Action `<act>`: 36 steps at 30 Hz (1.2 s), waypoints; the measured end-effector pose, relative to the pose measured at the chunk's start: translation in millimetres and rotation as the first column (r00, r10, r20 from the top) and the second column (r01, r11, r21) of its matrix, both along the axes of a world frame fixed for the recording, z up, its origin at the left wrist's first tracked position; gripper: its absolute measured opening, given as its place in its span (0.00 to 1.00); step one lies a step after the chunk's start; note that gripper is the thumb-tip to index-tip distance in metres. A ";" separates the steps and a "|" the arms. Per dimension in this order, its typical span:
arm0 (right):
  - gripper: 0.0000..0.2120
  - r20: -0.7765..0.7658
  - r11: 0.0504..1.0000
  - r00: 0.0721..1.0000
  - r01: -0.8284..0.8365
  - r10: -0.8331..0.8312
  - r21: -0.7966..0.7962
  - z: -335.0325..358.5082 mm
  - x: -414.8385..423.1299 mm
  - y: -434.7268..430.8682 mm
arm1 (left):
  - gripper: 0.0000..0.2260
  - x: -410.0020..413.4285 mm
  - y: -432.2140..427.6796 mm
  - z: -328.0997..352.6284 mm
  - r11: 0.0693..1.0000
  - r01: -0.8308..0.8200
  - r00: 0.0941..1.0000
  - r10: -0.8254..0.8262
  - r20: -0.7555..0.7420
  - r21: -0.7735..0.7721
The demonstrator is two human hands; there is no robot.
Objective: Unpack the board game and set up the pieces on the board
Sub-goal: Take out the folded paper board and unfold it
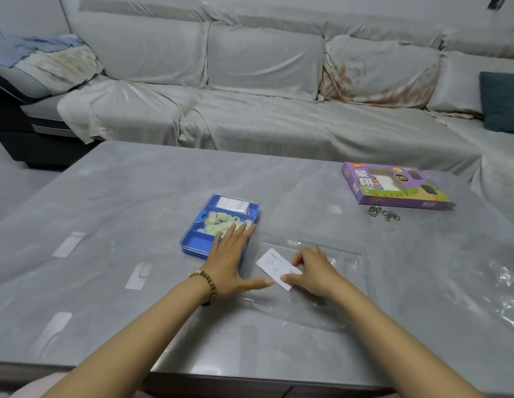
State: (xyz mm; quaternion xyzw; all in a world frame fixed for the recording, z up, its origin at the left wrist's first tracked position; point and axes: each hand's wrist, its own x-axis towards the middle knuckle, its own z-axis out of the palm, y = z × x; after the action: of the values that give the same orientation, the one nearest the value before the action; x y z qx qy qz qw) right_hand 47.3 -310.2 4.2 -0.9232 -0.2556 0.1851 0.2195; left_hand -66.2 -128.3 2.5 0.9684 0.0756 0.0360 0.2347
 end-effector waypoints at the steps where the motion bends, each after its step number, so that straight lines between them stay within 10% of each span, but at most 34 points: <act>1: 0.20 0.010 1.000 1.000 0.007 -0.007 -0.018 1.0 -1.8 -1.2 | 0.60 -1.3 -2.7 -0.8 0.998 0.059 0.997 -0.056 -0.060 0.035; 10: 0.14 -0.125 0.987 0.990 0.038 -0.058 -0.157 16.5 -7.6 -1.5 | 0.64 -0.3 -8.2 0.0 0.961 0.164 0.962 -0.106 -0.252 0.221; 15: 0.07 -0.267 0.974 0.957 0.158 -0.110 0.164 15.9 -4.4 -10.2 | 0.60 1.0 -7.0 -1.4 0.958 0.188 0.964 -0.137 -0.230 0.219; 23: 0.03 -0.291 0.522 0.871 0.474 -0.395 0.710 52.2 47.1 -66.4 | 0.60 19.4 -28.6 -5.3 0.961 0.087 0.991 -0.057 -0.123 0.262; 36: 0.05 -0.448 0.248 0.675 0.676 -0.587 0.694 13.6 131.5 -142.7 | 0.48 180.5 -73.6 -2.1 0.837 -0.509 0.824 0.541 -0.166 0.200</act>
State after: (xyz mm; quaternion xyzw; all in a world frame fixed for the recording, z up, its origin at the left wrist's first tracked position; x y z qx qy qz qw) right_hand 178.8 -452.9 17.8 -0.7194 0.0928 -0.0165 0.6882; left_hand 114.4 -201.9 0.4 0.9225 0.3620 -0.0004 0.1342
